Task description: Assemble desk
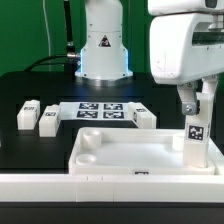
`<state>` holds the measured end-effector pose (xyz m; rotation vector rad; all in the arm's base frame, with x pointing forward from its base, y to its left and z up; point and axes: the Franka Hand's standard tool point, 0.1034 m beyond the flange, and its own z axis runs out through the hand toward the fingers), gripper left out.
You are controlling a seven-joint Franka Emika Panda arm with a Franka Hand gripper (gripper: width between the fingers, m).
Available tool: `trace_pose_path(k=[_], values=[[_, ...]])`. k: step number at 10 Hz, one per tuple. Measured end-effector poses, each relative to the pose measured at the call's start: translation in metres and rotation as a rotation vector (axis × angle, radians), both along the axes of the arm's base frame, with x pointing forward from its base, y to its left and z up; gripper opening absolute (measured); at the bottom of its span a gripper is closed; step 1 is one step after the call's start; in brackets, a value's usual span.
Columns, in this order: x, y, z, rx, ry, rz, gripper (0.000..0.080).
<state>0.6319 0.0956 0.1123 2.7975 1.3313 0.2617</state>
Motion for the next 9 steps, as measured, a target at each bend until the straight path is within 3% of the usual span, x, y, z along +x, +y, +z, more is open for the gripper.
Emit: trace_pose_path(k=[1, 4, 9], values=[[-0.0001, 0.0002, 0.0, 0.004, 0.002, -0.016, 0.0293], [0.0, -0.0011, -0.0001, 0.009, 0.003, -0.053, 0.029], [-0.0024, -0.0008, -0.0018, 0.087, 0.039, -0.489, 0.029]])
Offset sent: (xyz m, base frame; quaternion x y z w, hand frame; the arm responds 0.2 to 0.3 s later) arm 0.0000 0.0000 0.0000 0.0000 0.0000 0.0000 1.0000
